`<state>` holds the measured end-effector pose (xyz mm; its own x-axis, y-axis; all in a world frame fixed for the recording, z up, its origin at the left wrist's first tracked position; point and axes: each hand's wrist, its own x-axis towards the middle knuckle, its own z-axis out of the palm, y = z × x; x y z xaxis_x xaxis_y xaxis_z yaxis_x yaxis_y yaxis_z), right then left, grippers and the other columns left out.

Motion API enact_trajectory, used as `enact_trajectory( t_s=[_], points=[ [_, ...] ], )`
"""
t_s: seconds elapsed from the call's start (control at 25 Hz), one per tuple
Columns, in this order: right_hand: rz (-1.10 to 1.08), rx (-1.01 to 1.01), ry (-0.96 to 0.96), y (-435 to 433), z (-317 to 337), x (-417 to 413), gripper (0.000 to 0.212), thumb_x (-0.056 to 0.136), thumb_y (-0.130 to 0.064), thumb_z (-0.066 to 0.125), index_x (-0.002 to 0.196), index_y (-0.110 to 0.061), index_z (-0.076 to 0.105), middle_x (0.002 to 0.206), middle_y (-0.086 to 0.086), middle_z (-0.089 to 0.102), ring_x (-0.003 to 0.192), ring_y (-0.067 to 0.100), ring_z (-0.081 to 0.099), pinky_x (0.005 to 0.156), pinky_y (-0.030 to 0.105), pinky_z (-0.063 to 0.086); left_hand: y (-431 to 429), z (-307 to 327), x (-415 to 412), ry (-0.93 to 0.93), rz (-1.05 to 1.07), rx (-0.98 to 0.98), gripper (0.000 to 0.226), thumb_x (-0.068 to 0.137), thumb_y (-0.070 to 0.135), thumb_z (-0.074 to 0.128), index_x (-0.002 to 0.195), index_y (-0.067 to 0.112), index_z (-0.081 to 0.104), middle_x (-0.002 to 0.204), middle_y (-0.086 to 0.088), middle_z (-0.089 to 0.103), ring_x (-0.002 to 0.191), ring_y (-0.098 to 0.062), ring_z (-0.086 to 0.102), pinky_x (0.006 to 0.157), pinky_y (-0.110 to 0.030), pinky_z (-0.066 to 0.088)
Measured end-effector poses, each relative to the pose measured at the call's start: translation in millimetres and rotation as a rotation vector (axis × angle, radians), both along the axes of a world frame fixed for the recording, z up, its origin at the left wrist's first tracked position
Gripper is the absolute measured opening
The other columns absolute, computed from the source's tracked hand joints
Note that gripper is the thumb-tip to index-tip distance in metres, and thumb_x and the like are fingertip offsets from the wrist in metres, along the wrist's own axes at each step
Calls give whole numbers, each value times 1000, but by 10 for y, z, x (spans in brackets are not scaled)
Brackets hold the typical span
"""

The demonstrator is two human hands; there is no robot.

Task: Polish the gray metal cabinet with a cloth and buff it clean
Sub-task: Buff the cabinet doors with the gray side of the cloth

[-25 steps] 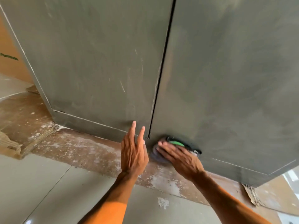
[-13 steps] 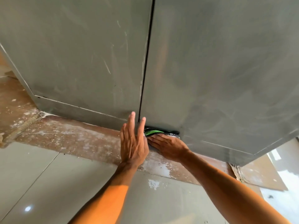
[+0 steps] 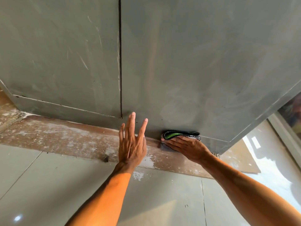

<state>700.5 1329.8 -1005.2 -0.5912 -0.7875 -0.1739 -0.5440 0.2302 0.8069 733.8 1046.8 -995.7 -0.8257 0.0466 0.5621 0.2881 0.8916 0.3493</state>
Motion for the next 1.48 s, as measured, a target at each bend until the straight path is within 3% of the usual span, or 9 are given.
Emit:
enact_trajectory(
  t_s=[0.28,0.44,0.68,0.8,0.92,1.08,1.2,1.32,1.48],
  points=[
    [-71,-38,44,367,105,311,70,95,-9,29,163,-20,16,169,-8,13,151,8,27,120,27,30,408,27,67,-81,25,14,74,93,14,59,161,22,30,169,-25,1,155,-41,18,118,-56,32],
    [-104,-7,102,557,149,447,72,94,-10,31,162,-15,10,169,-7,13,151,10,27,121,38,16,556,22,104,-130,93,35,72,94,19,58,160,18,31,169,-24,0,153,-42,22,118,-55,31],
    [-200,0,74,926,191,658,73,92,-6,23,162,-7,4,170,0,13,151,16,27,123,39,24,770,13,180,-124,86,11,72,96,23,55,161,16,27,170,-21,0,158,-36,12,120,-55,27],
    [-238,83,58,1102,222,737,73,90,-6,15,161,-5,-1,171,7,-1,154,23,18,126,46,12,842,7,195,-119,80,8,72,96,22,56,161,15,28,170,-22,0,158,-36,13,119,-56,27],
    [-241,24,62,1117,293,821,73,89,-3,15,161,-5,8,170,10,7,150,27,25,124,51,18,882,6,205,-109,74,9,69,98,24,51,161,15,26,170,-22,1,158,-36,12,119,-56,26],
    [-352,-607,14,908,223,1072,72,85,5,50,155,-4,36,163,18,30,138,37,50,96,49,56,845,39,202,-100,109,36,68,99,27,44,162,14,23,170,-22,2,158,-36,11,120,-57,25],
    [-646,-1207,-44,525,215,1215,62,92,1,52,152,-9,42,158,21,39,99,47,68,62,44,58,773,100,186,-92,140,56,69,99,27,43,163,14,21,170,-22,3,158,-36,10,121,-56,23],
    [-1039,-2054,35,-119,430,1160,24,109,-21,34,123,-10,51,114,25,66,89,41,62,68,40,40,686,162,184,-84,161,79,68,100,26,41,163,15,19,170,-21,2,158,-35,11,121,-56,23],
    [-1027,-2536,269,-794,792,997,41,102,-29,38,132,-4,52,123,29,62,110,44,55,86,38,35,525,278,176,-45,165,110,67,100,25,41,163,14,20,170,-21,4,157,-35,13,121,-57,24]
  ],
)
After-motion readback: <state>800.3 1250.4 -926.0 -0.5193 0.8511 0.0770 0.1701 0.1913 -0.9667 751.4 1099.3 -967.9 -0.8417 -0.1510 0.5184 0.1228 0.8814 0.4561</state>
